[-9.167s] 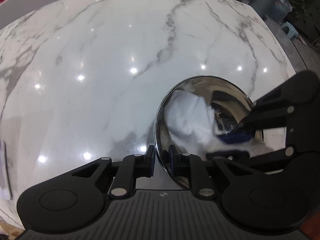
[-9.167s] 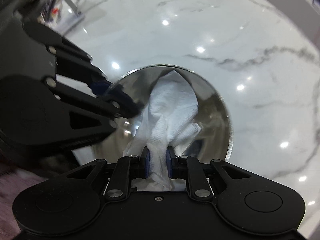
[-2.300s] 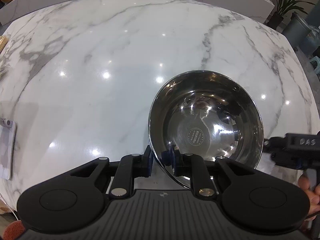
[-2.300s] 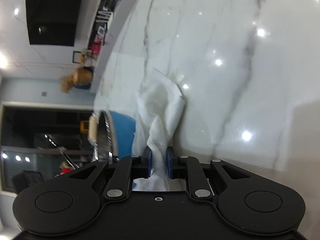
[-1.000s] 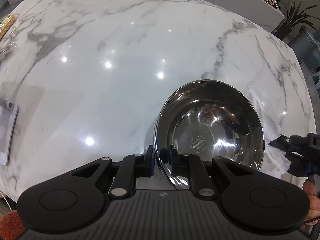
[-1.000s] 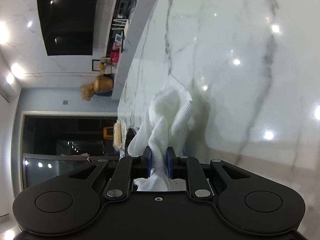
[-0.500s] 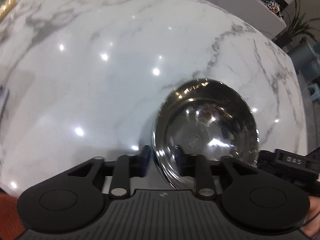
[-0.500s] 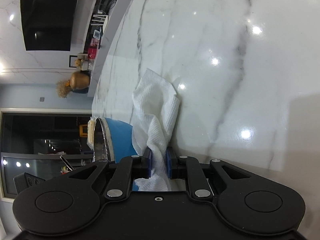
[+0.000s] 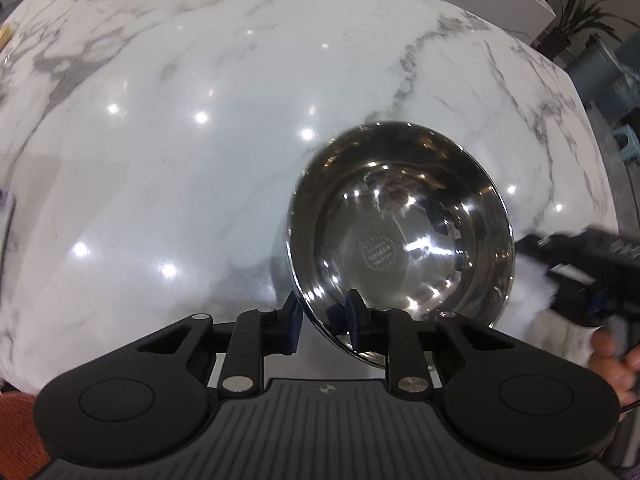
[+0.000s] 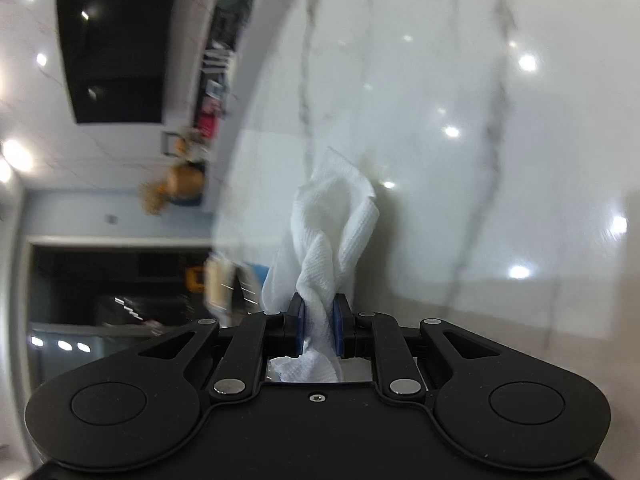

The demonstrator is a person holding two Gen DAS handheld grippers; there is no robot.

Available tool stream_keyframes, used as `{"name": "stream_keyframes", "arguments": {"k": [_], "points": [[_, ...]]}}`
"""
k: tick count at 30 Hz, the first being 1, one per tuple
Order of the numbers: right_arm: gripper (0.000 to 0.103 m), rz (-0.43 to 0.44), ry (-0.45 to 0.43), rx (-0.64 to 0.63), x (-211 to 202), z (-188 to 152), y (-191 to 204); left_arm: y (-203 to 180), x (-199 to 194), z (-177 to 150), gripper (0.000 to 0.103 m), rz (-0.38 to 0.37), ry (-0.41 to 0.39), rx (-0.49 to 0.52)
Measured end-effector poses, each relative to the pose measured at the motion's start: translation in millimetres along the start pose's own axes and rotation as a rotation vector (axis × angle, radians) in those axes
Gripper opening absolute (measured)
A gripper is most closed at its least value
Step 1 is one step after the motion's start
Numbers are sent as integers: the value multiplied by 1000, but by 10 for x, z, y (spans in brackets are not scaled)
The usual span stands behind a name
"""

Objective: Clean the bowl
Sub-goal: 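Wipe the cloth along the blue outer wall with the right gripper while the left gripper holds the rim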

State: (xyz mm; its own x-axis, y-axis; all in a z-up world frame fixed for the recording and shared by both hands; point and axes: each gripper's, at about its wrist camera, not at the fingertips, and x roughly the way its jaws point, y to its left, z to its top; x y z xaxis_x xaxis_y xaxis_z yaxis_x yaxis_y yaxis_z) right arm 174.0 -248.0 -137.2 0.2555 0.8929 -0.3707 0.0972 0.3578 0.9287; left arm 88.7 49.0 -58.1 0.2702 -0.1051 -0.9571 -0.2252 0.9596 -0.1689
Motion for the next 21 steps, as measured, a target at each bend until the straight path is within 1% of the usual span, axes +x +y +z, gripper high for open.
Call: {"name": "stream_keyframes", "arguments": {"k": [3, 5, 11, 14, 18, 21], "points": [[14, 54, -5, -11, -25, 24, 57, 2, 3, 16, 19, 2, 4, 7], [14, 59, -2, -14, -17, 33, 67, 1, 3, 20, 19, 2, 4, 10], [14, 34, 6, 6, 67, 46, 48, -13, 3, 25, 19, 7, 1, 33], [14, 15, 1, 12, 78, 50, 50, -23, 13, 62, 19, 11, -4, 62], [14, -37, 5, 21, 140, 64, 14, -52, 30, 99, 19, 20, -16, 100], [14, -83, 14, 33, 225, 55, -32, -61, 40, 128, 19, 29, -26, 102]]}}
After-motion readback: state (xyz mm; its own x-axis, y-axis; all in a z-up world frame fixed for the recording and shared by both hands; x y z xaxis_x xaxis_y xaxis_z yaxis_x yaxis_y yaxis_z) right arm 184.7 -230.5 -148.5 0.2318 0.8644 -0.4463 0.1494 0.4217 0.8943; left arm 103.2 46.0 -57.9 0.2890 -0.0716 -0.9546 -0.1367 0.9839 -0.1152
